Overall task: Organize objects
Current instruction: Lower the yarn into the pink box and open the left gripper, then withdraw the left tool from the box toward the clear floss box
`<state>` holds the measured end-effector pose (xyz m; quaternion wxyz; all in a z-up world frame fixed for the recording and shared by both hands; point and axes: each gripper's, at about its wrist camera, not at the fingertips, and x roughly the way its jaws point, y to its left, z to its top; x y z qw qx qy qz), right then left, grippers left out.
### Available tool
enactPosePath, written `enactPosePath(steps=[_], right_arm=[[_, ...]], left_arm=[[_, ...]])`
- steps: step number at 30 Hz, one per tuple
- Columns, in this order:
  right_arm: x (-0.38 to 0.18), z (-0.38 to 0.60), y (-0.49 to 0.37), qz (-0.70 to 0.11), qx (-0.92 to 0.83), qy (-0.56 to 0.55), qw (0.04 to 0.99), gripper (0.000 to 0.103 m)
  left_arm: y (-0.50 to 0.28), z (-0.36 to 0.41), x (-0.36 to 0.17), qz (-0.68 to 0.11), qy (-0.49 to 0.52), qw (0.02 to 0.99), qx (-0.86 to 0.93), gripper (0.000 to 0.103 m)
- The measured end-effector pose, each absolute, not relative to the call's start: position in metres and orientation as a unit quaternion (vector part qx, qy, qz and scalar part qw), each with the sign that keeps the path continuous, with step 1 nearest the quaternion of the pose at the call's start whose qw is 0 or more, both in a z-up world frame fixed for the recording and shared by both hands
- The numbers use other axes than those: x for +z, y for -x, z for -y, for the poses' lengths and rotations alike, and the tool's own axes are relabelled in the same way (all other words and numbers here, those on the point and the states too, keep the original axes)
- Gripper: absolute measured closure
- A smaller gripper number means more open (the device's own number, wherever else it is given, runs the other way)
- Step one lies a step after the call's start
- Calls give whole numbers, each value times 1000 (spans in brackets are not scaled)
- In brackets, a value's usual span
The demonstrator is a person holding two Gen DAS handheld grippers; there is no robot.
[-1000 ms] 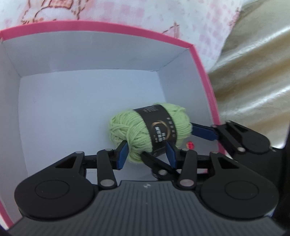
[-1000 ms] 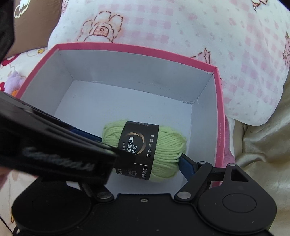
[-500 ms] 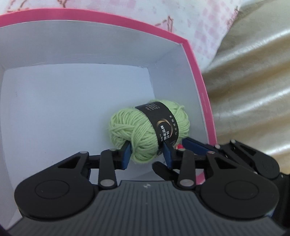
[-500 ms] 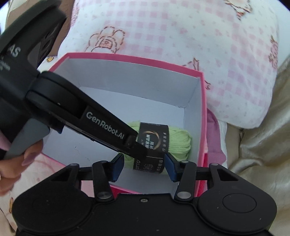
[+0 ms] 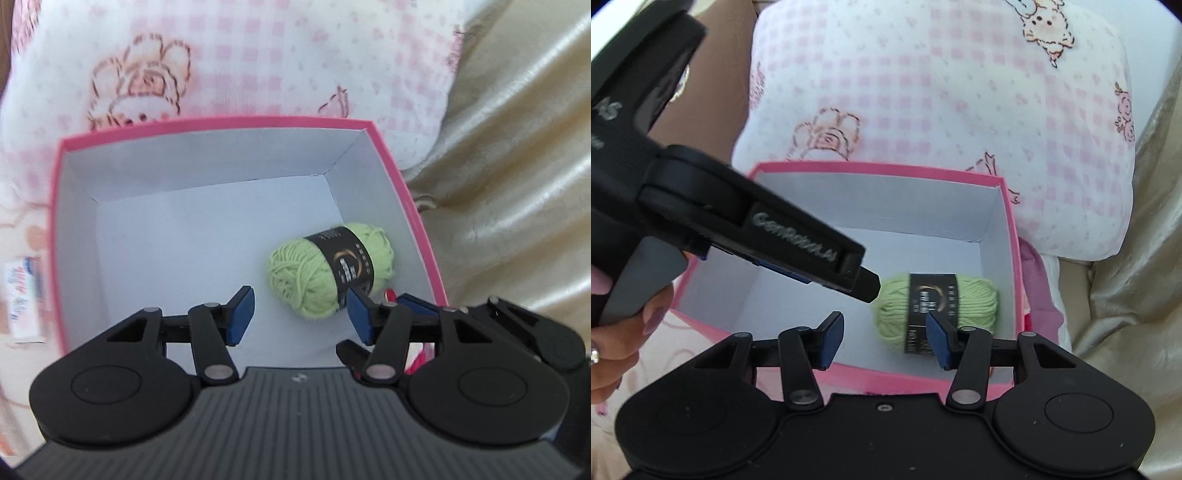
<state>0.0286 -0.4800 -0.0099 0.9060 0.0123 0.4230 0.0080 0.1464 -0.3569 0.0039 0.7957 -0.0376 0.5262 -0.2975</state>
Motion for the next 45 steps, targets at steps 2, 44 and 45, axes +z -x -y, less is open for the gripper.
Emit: enactPosePath(steps=[2,44,45], right_arm=[[-2,476,-22,-417,24,-26,908,49],[106,307,42,-417,121,6,901,35],[107,303,42,-418,124,8,900,34]], left_arm=[[-140,351,15,-522,14,800,-294,45],[-46,119,109,-480,-47,825,-295,39],[-45,114,109,-483,-46,823,-296,39]])
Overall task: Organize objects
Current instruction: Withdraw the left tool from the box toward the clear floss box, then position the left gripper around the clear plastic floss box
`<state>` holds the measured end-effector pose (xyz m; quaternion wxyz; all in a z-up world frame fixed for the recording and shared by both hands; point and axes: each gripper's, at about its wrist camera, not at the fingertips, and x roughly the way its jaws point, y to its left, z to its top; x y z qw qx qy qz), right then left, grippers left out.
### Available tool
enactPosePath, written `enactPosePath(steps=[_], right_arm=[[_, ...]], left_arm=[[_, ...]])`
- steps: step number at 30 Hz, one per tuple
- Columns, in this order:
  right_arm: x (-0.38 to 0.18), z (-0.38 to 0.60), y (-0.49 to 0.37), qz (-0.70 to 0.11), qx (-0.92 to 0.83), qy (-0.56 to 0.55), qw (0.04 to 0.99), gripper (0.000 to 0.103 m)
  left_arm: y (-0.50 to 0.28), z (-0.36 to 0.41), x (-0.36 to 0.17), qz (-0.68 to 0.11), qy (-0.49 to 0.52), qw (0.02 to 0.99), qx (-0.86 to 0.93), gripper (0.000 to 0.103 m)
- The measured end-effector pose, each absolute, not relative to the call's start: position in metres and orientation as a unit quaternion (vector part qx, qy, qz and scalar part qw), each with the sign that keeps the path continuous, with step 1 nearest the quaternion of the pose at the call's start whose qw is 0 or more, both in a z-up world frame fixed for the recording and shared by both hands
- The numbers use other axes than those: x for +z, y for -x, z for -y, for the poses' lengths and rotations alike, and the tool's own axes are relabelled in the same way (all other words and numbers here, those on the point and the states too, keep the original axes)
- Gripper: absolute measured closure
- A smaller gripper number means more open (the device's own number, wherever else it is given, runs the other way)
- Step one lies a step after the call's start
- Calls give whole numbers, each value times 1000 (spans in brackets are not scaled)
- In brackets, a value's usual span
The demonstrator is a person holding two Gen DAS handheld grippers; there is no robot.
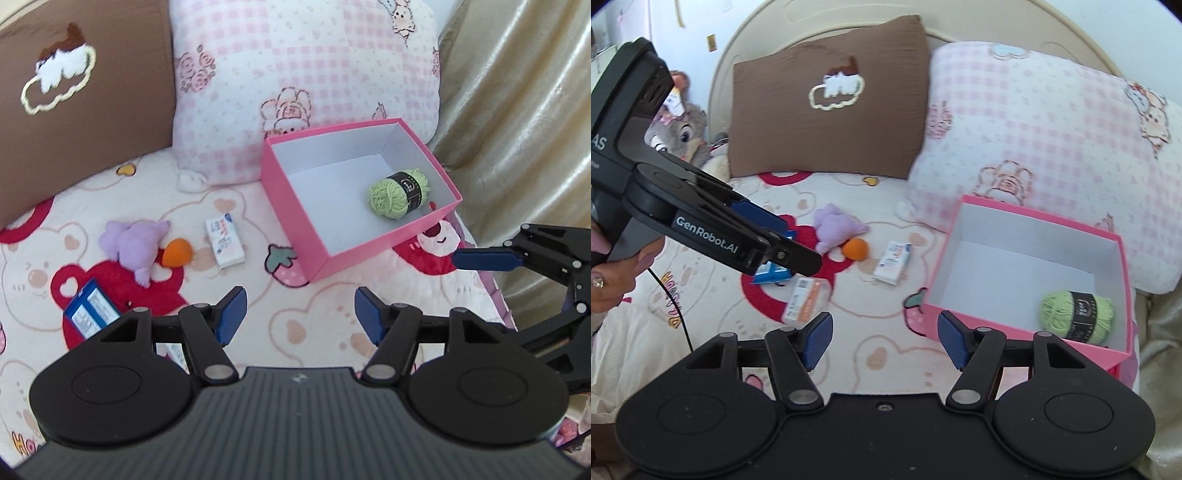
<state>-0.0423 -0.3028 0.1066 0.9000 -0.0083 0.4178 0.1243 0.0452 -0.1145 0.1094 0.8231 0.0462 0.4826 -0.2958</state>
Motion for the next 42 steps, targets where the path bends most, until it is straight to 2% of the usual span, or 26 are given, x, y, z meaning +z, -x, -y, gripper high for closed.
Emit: enactPosePath(steps=[8,28,35,42], right_arm=[[105,263,39,-426,161,36,890,23],[57,187,-5,-441,244,45,863,23],[26,163,-27,-452,217,103,859,23],[6,147,-39,-457,231,101,853,23]], left_arm=[[-43,84,106,-490,-45,821,-291,39],[-75,28,38,-542,19,791,-284,39],[-86,18,10,-551,20,790,-267,39],[-93,0,-13,-561,37,785,-261,39]])
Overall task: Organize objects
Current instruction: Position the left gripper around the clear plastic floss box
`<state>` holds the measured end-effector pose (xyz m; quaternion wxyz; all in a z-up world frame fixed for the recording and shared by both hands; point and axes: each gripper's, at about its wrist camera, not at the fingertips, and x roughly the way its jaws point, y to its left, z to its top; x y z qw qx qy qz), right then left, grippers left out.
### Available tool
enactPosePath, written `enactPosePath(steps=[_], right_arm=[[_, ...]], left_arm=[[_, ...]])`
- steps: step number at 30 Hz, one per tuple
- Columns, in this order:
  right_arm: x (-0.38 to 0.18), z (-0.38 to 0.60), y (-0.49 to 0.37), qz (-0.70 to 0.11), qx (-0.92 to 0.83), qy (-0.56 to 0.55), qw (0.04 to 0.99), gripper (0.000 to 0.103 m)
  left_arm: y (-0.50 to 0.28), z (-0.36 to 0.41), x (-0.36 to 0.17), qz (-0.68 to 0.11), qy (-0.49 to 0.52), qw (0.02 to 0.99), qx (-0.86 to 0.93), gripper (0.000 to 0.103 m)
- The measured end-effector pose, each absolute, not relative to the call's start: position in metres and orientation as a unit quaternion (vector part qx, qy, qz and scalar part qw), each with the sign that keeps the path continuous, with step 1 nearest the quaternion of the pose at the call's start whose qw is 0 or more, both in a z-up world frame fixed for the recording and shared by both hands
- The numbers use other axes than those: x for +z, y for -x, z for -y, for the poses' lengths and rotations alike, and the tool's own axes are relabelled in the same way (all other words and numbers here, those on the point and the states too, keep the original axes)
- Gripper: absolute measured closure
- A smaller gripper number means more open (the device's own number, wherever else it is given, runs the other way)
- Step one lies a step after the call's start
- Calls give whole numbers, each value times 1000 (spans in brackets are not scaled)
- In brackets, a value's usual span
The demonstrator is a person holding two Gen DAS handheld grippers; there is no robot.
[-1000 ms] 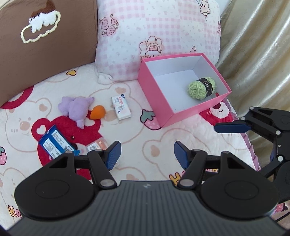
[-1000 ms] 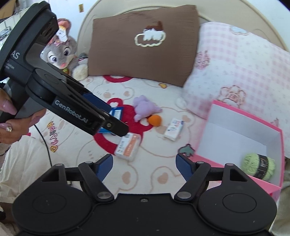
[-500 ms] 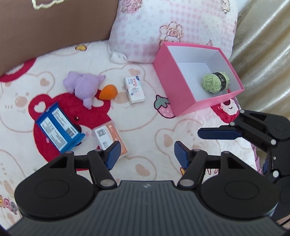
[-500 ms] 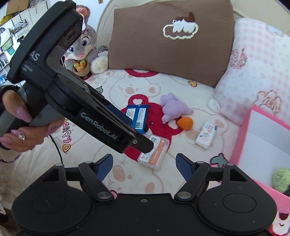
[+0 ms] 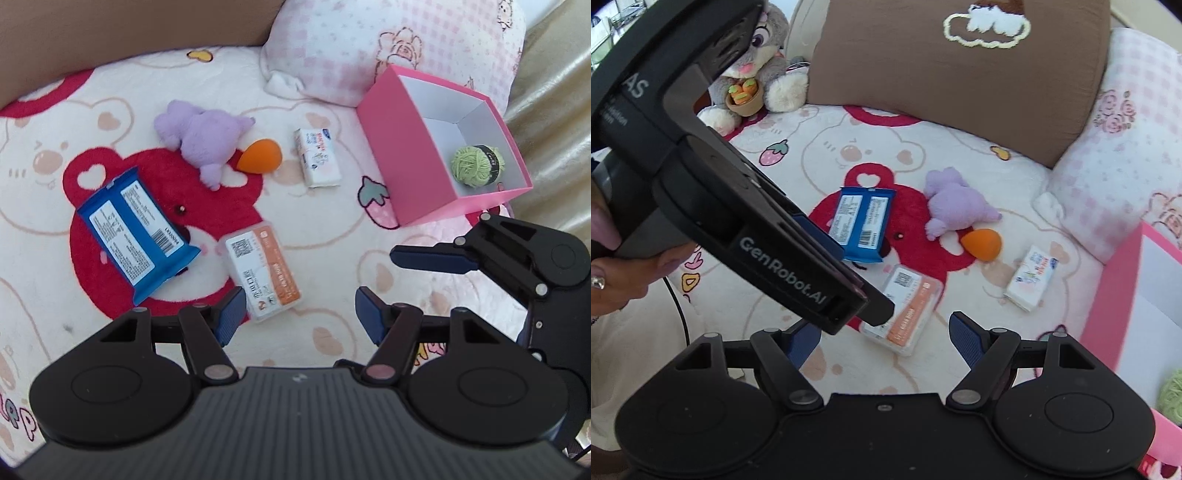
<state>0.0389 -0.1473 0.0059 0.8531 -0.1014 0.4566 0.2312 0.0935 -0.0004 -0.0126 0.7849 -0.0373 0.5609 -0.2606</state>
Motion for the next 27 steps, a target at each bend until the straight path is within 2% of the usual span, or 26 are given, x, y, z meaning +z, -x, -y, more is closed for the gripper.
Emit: enactPosePath(steps=[6,19,27], right_arm=[[-25,122,-43,-447,232,136,854,23],[-76,118,-60,-450,194,114,864,23],[-99,124,-70,-475,169,89,859,23]], left_arm=[[-94,7,-30,-545,-18,802,-244,38],[-104,-9,-79,-567,43,787,-241,40],[-111,-13,-114,-577,91,774,-246,56]])
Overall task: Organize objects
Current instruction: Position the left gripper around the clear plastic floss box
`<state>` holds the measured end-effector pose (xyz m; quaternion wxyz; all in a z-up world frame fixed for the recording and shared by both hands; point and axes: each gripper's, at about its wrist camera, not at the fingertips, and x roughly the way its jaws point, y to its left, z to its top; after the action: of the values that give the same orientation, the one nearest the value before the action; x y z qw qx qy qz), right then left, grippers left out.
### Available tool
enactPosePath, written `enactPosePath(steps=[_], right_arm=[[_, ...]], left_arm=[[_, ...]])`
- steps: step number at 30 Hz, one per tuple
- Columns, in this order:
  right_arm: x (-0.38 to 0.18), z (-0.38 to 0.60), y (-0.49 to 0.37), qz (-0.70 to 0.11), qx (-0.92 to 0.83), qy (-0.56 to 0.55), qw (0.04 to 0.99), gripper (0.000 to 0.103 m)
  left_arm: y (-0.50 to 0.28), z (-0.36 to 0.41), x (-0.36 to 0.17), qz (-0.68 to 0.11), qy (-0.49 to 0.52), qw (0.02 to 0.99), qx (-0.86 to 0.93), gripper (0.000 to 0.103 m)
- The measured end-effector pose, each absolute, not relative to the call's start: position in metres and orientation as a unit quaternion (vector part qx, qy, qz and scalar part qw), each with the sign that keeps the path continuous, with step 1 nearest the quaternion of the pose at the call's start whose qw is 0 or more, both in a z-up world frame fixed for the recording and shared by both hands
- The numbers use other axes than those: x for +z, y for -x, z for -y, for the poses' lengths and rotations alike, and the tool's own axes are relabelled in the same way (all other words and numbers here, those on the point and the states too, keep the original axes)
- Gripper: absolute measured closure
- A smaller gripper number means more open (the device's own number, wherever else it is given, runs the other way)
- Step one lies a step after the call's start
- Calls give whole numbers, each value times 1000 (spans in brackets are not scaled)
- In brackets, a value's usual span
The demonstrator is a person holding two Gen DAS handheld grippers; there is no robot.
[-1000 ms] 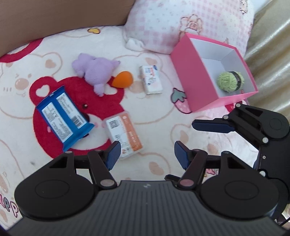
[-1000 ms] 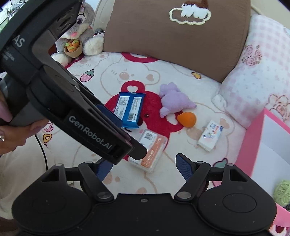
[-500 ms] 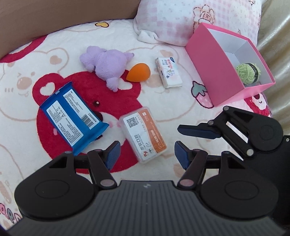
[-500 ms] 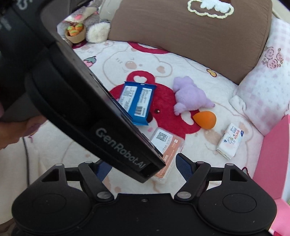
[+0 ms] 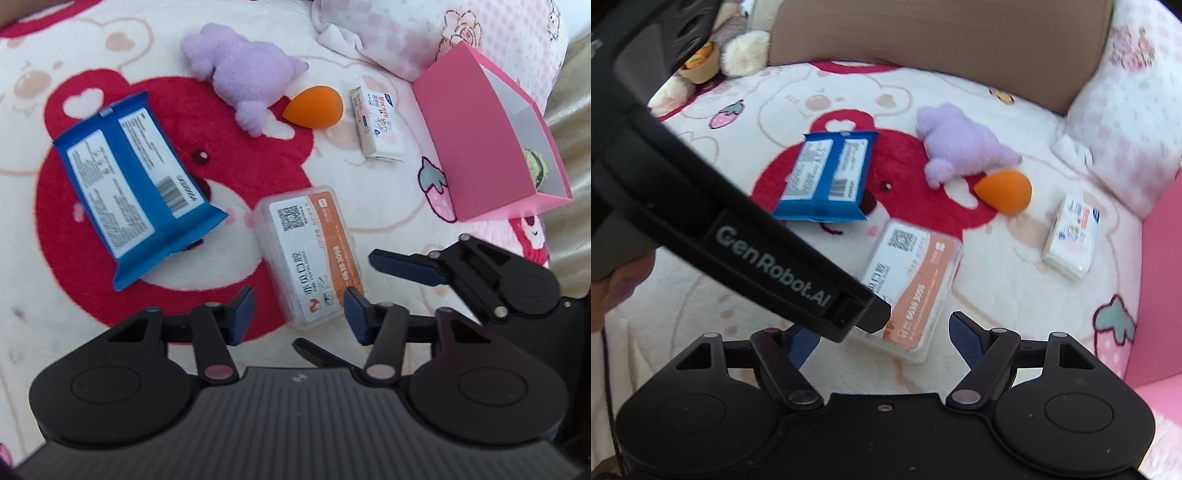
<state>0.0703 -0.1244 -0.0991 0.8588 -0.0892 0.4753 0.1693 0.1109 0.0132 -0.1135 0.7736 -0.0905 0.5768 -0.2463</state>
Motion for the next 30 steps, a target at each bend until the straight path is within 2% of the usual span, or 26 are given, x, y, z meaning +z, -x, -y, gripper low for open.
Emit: enactPosePath(steps=[3,6,11,15,20,24,30], right_arm=[[-105,128,-74,-486,166,67,855,23],[-110,130,-80,-500,165,46,849,23],[-111,128,-70,-490,165,88,851,24],[-111,135,-62,-478,186,144,846,37],[-108,147,-60,-472,183,176,844,38],[-105,162,-66,-477,156,160,850,40],[-106,182,-73,-486,111,129,857,40]], left_arm=[[-110,-10,-119,-576,114,767,-259,60],[-109,-6,-121,-574,118,770,-253,61],[-109,-9,-122,-585,158,746,-277,61],[-108,-5,-119,-582,153,744,-291,61],[-111,-10,-115,-563,154,760,-287,60],[-118,-17,-115,-537,125,793,-258,60],[-122,-19,-121,-542,131,792,-250,60]])
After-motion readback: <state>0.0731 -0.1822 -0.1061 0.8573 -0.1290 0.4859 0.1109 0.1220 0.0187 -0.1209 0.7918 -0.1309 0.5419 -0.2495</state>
